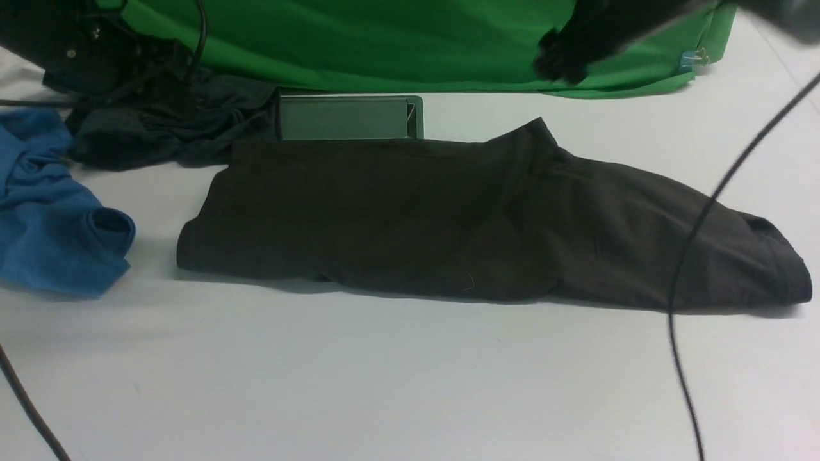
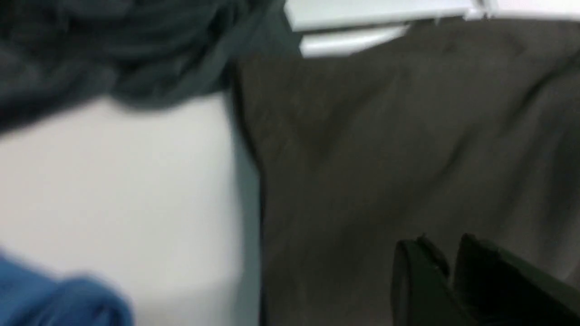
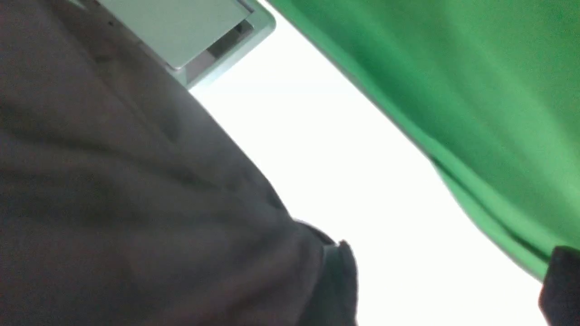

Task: Fold a long-sleeved shirt on a white desktop.
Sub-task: 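Grasp the waist and leg ends of the folded dark trousers and straighten them on the table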

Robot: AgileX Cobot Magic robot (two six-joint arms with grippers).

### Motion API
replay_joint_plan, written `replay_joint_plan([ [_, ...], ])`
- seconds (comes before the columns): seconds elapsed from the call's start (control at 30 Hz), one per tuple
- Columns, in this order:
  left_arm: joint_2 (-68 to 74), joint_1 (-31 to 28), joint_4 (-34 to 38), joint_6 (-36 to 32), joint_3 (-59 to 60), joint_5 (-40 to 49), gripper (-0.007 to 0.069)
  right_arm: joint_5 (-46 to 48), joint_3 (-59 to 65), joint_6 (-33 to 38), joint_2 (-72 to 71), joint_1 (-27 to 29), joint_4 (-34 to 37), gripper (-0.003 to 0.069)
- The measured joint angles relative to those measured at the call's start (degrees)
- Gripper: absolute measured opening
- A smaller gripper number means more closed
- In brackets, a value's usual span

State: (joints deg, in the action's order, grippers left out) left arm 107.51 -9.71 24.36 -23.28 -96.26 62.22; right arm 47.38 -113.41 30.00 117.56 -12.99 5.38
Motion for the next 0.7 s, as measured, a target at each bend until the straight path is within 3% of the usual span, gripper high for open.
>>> replay_joint_plan([
  [0.07, 0.0, 0.0, -2.22, 2.68, 0.0, 1.98, 0.0241, 2.24, 0.07, -1.52, -3.49, 0.64, -0.85, 0.0539],
  [0.1, 0.0, -0.2, -4.04, 5.67, 0.27, 3.84, 0.0305, 3.39, 0.58, -3.75, -7.72, 1.72, -1.17, 0.0514],
  [0.23, -0.96, -0.39, -5.08, 10.51, 5.26, 4.42, 0.0434, 3.35, 3.33, -6.43, -15.89, 3.79, -1.51, 0.0505],
  [0.4, -2.04, -0.39, -0.14, 13.44, 18.91, -1.85, 0.0562, -1.28, 12.85, -7.95, -25.71, 4.43, -1.64, 0.0536],
  [0.57, -2.04, -0.39, 8.81, 13.44, 30.62, -14.76, 0.0593, -5.96, 21.17, -7.99, -30.93, 4.43, -1.31, 0.0545],
  [0.7, -1.92, -0.39, 11.99, 13.44, 35.54, -25.29, 0.0593, -7.46, 22.9, -7.99, -31.77, 4.47, -1.12, 0.0545],
])
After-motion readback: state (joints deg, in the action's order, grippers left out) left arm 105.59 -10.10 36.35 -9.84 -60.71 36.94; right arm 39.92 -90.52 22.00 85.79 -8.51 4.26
